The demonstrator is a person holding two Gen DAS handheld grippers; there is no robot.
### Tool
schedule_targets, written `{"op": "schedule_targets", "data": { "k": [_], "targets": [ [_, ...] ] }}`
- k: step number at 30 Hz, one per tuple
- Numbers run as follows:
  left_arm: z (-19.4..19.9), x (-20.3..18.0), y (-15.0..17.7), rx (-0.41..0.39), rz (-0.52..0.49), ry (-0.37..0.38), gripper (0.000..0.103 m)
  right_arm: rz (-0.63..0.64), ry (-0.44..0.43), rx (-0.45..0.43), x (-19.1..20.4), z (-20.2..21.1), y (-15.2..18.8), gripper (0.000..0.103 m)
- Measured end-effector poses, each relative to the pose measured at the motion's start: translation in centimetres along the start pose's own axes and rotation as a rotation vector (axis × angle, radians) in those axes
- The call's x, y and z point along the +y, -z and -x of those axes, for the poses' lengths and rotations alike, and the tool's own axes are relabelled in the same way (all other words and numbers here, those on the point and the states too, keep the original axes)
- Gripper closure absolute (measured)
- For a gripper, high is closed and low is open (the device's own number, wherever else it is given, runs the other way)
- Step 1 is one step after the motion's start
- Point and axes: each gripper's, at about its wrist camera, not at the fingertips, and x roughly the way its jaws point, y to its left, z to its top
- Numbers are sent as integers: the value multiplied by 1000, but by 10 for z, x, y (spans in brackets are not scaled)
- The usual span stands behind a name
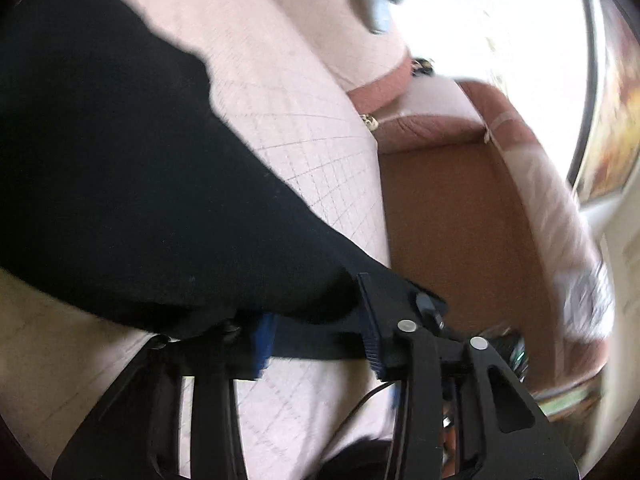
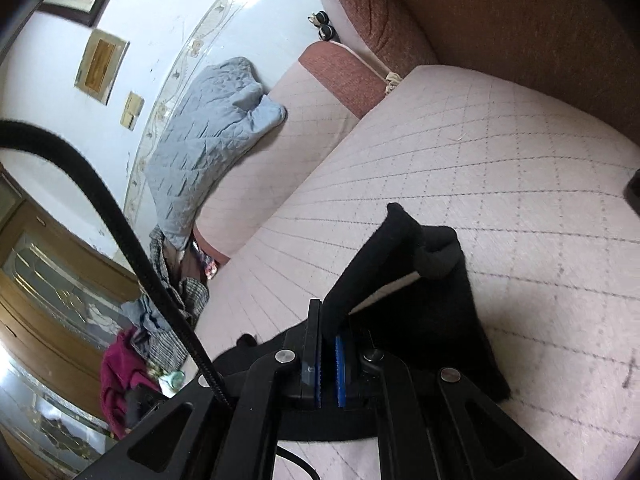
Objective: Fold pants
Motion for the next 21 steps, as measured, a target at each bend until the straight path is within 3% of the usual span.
{"op": "schedule_targets", "data": {
  "k": [3, 6, 12, 14, 17, 19, 21],
  "targets": [
    [-1, 2, 15, 11, -64, -68, 67, 22, 84, 54, -7, -5, 8, 99],
    [-10, 24, 24, 68, -43, -112, 86, -12, 189, 137, -21, -16, 19, 99],
    [-6, 16, 21, 37, -89, -104, 86, 76, 186, 124, -1, 3, 26, 99],
    [-12, 19, 21, 55, -90, -116, 86, 101, 225, 132, 0, -1, 28, 99],
    [-12, 22, 23, 62, -76, -116, 86, 29, 264, 203, -22, -19, 29, 97],
    [-5, 18, 25, 74, -108, -154, 84, -35, 223, 178, -30, -11, 28, 90],
    [3, 15, 27, 93, -152, -201, 76, -39, 271, 166, -27, 2, 26, 86]
  ]
}}
